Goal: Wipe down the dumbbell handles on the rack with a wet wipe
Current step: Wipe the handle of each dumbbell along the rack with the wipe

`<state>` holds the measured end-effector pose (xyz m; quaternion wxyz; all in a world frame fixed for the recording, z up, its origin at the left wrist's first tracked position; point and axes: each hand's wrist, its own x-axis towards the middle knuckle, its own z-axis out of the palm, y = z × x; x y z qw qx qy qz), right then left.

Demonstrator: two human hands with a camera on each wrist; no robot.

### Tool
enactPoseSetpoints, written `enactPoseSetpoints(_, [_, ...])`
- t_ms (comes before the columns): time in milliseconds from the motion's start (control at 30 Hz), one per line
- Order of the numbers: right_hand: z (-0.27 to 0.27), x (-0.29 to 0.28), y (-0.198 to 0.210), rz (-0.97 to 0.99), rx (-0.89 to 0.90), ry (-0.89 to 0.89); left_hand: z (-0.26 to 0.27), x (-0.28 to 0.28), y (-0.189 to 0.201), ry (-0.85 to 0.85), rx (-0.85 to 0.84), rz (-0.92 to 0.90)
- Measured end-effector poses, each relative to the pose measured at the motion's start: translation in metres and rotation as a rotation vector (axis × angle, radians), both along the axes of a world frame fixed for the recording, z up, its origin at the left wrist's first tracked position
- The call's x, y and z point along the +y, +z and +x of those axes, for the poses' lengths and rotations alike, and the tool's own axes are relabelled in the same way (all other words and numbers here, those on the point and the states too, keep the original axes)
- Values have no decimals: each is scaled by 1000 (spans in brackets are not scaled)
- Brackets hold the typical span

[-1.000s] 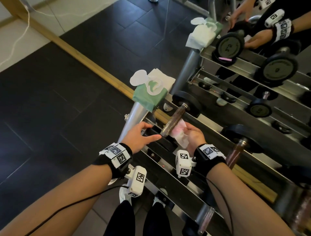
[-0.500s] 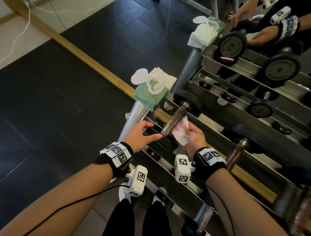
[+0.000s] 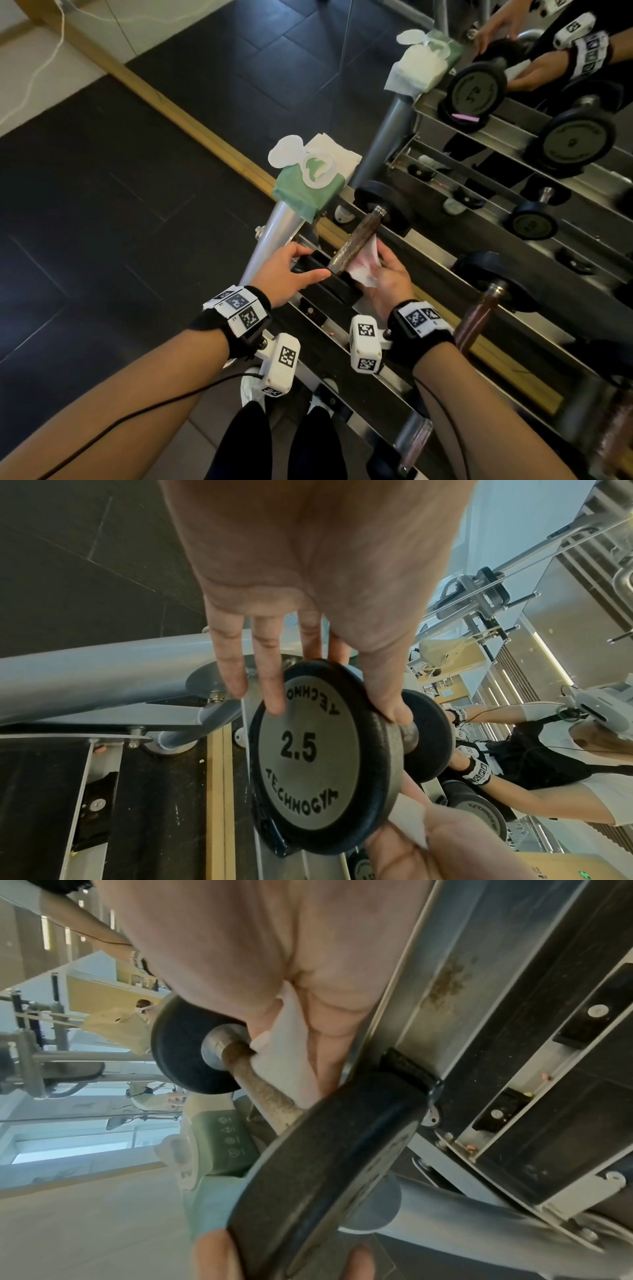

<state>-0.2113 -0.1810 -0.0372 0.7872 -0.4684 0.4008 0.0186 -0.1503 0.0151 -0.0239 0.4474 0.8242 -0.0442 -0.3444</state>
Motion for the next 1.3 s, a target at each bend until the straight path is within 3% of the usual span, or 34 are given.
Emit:
enactPoseSetpoints(233, [-11,4,19,35,-10,89,-2,-1,3,6,1,0])
enactPoseSetpoints(400, [-13,-23,48,-127,5,273,-2,1,0,11,-8,-8])
enactPoseSetpoints(467, [0,-31,64,-276,-18,417,-3,1,-1,15,-33,3])
enactPoseSetpoints(667, [59,-42,90,-1037,-124,982,-8,5,-6,60,-54,-12])
enactPoseSetpoints(933, [99,-15,77,-1373,-26,1537,-10,8,-12,131,-44,-80])
enactPoseSetpoints(1133, [101,-11,66,-1400,132,1701,-9,8,-12,140,-26,-99])
enactPoseSetpoints(1300, [91,-8,57,-1329,28,1772,-9,7,-11,145,-19,-95])
